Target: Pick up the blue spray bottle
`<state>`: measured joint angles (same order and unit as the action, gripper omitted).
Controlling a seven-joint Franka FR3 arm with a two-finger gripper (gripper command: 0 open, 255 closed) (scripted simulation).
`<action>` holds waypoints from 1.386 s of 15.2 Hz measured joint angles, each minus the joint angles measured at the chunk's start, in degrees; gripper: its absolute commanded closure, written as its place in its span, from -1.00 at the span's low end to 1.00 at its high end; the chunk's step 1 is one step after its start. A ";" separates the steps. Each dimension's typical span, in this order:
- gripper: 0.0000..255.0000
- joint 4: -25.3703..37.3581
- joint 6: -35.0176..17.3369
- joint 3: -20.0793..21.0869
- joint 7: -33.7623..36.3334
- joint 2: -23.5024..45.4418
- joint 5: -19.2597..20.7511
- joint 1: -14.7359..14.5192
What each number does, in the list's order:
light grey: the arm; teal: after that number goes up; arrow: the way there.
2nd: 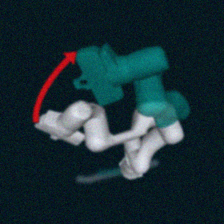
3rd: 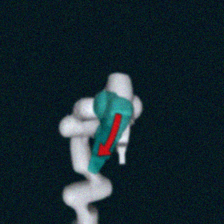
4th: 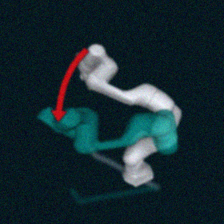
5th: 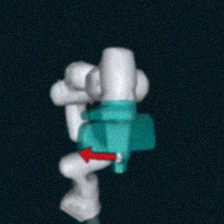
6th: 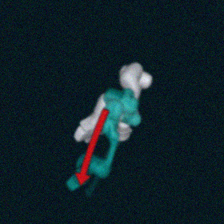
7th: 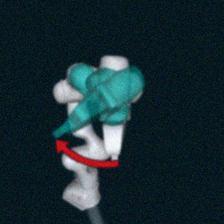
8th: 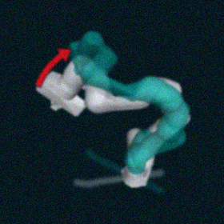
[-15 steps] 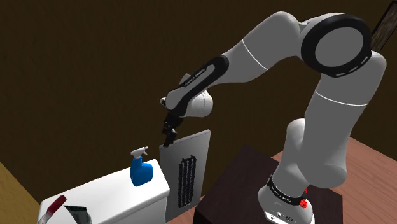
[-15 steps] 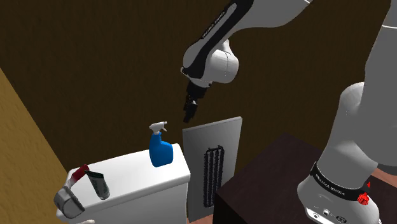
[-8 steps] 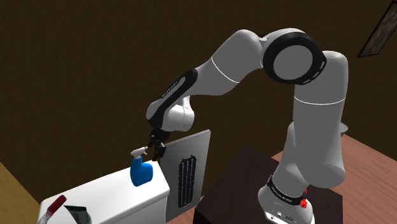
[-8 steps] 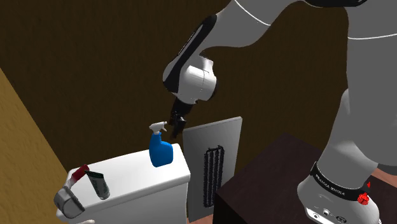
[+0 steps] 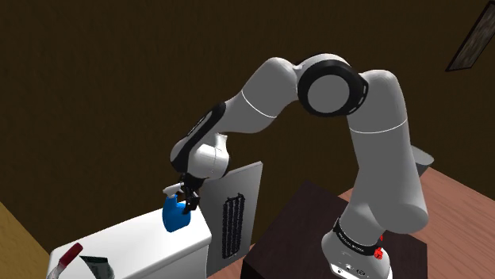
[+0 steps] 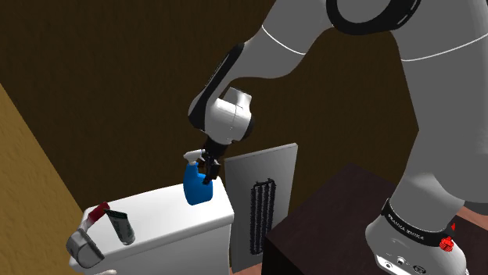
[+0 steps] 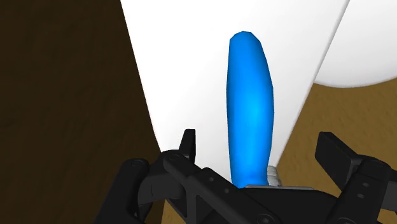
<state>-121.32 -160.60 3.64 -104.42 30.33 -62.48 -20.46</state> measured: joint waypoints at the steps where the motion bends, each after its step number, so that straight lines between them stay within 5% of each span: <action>1: -1.00 0.39 -0.34 0.35 -0.77 0.78 -0.62 0.25; 3: -1.00 0.97 -0.99 1.01 -2.27 2.08 -1.82 0.77; 4: 1.00 1.14 -1.16 1.17 -2.59 2.43 -2.10 0.87; 14: 1.00 1.34 -1.35 1.32 -2.85 2.72 -2.35 0.94; 21: 1.00 -0.71 0.85 -0.82 1.87 -1.74 1.57 -0.68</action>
<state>-122.04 -159.76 2.82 -102.54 28.59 -60.92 -21.14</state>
